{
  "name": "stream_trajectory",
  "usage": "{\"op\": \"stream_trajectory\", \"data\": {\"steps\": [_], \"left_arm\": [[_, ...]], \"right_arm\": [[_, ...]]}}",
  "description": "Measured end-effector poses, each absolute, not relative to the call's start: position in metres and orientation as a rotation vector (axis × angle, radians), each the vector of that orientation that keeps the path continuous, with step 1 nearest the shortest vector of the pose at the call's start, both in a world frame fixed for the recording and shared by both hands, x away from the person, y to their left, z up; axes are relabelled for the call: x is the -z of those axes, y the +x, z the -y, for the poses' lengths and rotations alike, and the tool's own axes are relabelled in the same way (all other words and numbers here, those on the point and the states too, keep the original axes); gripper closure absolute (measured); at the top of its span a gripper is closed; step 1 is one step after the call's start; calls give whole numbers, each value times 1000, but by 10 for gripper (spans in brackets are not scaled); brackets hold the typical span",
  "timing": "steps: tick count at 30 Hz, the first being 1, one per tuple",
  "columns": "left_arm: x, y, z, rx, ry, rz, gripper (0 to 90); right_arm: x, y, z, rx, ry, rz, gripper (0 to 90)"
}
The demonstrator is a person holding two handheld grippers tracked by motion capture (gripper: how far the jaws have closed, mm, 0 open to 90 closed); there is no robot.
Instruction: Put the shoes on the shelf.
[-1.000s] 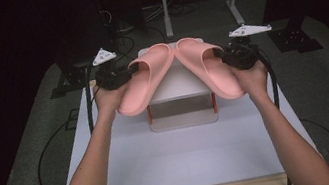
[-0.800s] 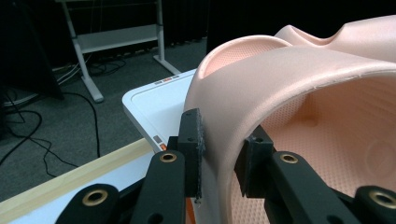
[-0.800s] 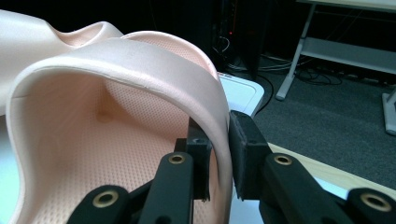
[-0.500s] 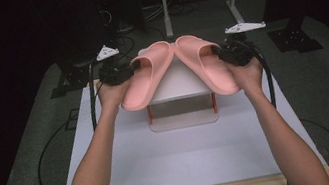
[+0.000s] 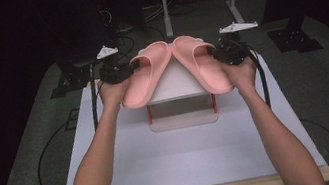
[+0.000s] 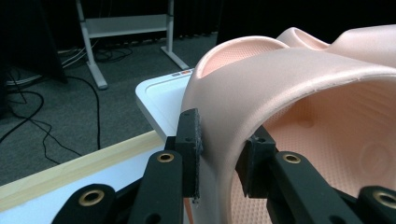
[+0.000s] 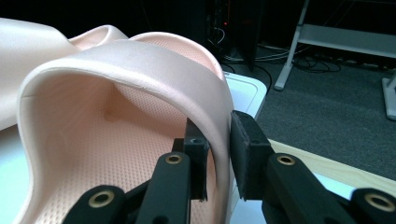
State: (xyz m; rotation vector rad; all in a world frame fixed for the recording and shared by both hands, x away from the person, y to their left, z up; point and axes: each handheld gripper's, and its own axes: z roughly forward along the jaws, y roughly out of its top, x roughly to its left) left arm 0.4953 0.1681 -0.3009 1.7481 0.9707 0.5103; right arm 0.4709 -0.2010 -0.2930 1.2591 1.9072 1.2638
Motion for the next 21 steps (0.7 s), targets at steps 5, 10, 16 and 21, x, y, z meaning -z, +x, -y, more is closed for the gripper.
{"op": "stream_trajectory", "data": {"steps": [5,10,16,21], "left_arm": [[300,499,-167,-514,1748,-974,719],[300,502,-166,-511,1754,-978,720],[300,507,-164,-509,1756,-987,720],[302,511,-164,-505,1752,-996,720]], "right_arm": [[292,475,199,-1254,1258,-1904,758],[292,478,199,-1265,1271,-1897,757],[293,483,198,-1260,1284,-1896,757],[294,487,197,-1262,1299,-1898,755]]}}
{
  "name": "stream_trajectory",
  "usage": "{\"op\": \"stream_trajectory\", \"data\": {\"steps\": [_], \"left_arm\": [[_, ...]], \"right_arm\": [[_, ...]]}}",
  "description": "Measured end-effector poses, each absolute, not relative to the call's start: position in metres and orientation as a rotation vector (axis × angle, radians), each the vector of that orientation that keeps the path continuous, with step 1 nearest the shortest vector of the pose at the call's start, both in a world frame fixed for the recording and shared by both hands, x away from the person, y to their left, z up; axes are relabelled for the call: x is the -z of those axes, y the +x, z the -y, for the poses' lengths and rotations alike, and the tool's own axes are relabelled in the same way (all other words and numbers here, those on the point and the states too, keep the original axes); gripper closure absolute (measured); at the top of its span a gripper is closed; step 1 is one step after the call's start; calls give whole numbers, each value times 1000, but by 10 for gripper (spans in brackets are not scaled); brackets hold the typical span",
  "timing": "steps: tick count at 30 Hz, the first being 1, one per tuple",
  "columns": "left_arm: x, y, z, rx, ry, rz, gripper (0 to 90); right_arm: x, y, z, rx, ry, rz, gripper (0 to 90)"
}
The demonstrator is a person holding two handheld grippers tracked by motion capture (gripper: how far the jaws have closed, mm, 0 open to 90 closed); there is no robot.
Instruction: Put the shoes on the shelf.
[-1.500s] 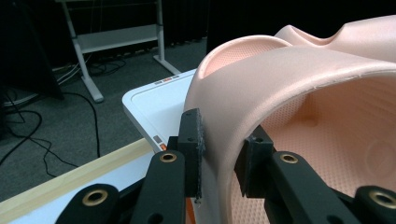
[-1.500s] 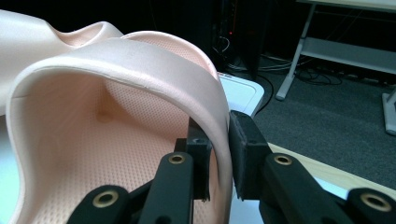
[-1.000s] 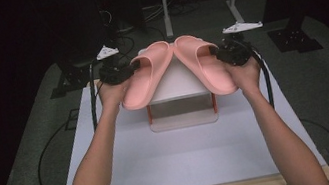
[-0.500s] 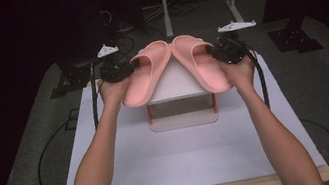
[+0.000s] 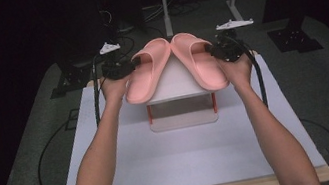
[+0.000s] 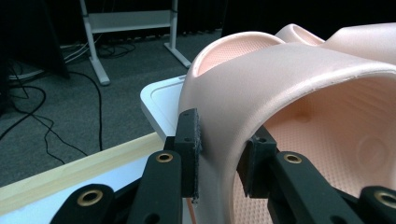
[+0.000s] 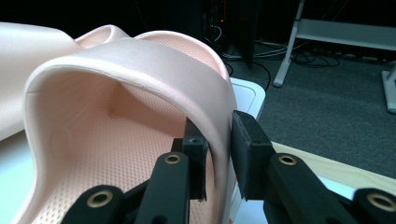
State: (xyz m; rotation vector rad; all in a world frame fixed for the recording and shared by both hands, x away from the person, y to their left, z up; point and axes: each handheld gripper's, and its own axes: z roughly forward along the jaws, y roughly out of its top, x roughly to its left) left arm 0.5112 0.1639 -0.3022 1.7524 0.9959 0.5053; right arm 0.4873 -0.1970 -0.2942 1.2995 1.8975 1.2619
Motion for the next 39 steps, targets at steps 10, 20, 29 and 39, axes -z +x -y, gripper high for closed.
{"op": "stream_trajectory", "data": {"steps": [10,20,29,39], "left_arm": [[304,513,-164,-492,1733,-1004,702],[303,512,-161,-488,1731,-999,667],[304,511,-158,-469,1722,-993,650],[304,511,-156,-471,1723,-989,640]], "right_arm": [[296,491,196,-1274,1312,-1884,743],[296,490,194,-1294,1325,-1888,711],[296,490,193,-1288,1329,-1888,705],[297,489,188,-1277,1321,-1883,695]]}}
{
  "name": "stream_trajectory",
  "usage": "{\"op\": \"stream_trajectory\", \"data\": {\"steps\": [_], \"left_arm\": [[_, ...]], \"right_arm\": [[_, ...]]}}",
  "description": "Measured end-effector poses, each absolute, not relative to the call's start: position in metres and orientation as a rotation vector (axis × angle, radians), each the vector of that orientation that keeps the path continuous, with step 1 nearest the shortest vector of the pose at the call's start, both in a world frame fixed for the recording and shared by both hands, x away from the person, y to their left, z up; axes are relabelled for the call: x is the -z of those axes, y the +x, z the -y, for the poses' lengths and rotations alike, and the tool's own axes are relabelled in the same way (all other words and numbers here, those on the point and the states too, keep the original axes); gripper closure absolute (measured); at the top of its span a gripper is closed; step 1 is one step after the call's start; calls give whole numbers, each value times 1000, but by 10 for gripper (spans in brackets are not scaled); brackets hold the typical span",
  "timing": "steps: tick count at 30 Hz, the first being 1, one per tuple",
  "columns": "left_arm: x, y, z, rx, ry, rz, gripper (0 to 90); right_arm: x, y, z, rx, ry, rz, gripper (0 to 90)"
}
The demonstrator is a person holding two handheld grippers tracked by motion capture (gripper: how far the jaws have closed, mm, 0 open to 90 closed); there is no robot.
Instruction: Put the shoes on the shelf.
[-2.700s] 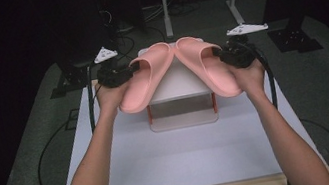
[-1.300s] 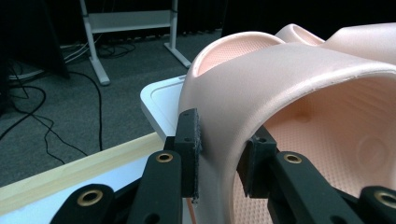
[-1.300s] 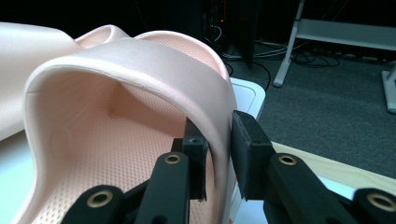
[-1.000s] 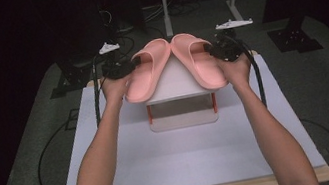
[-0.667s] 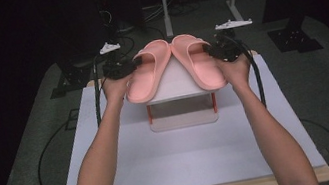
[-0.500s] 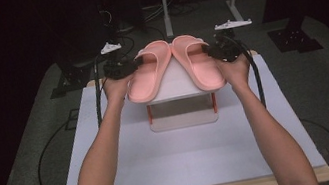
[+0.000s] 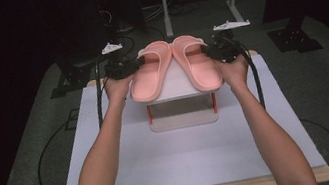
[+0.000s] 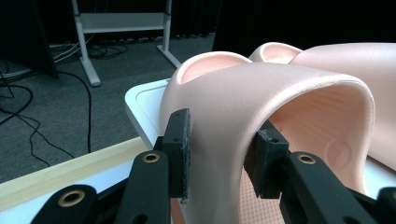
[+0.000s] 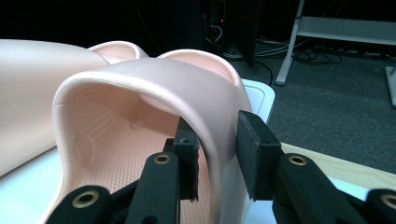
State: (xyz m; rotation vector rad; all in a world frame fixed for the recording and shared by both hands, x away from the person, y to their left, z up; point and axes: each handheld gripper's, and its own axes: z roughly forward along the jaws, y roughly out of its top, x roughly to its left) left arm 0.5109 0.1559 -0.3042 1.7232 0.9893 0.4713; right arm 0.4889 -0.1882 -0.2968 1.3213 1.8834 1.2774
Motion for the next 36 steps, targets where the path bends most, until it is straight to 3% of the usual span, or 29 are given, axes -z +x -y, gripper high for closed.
{"op": "stream_trajectory", "data": {"steps": [36], "left_arm": [[306,511,-148,-453,1725,-975,626]], "right_arm": [[299,490,178,-1310,1328,-1892,664]]}}
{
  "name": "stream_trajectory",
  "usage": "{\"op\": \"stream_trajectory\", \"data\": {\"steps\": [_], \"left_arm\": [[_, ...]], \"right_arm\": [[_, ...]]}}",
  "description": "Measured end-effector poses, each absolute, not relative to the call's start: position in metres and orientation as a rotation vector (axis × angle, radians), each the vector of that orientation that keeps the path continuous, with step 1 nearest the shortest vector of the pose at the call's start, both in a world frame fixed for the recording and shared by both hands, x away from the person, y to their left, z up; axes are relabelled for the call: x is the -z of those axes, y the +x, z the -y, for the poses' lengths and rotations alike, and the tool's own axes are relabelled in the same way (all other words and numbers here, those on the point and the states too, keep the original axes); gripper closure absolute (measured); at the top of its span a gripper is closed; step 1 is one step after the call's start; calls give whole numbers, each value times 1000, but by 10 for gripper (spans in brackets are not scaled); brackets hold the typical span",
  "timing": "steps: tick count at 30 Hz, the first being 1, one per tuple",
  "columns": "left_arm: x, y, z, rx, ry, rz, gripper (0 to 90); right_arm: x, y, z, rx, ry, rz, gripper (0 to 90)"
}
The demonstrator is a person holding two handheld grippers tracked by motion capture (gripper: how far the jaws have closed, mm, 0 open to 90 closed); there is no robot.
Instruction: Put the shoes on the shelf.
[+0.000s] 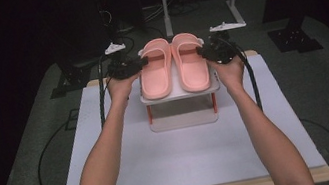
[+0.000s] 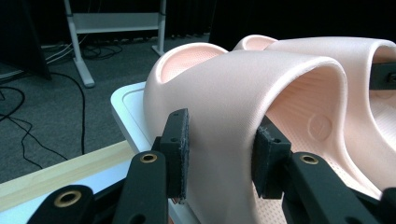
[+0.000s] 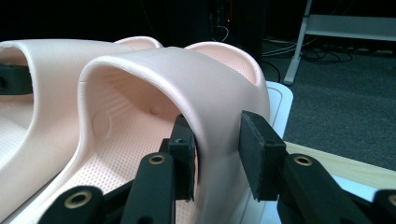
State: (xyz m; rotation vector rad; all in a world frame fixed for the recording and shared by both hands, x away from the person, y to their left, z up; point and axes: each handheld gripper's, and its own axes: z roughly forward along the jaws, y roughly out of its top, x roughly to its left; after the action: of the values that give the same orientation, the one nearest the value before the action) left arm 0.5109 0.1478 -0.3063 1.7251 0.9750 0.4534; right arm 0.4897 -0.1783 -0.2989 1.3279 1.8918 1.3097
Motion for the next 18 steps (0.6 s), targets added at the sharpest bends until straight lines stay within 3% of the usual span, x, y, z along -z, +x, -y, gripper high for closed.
{"op": "stream_trajectory", "data": {"steps": [18], "left_arm": [[307,510,-143,-455,1727,-968,622]], "right_arm": [[299,489,178,-1315,1331,-1890,657]]}}
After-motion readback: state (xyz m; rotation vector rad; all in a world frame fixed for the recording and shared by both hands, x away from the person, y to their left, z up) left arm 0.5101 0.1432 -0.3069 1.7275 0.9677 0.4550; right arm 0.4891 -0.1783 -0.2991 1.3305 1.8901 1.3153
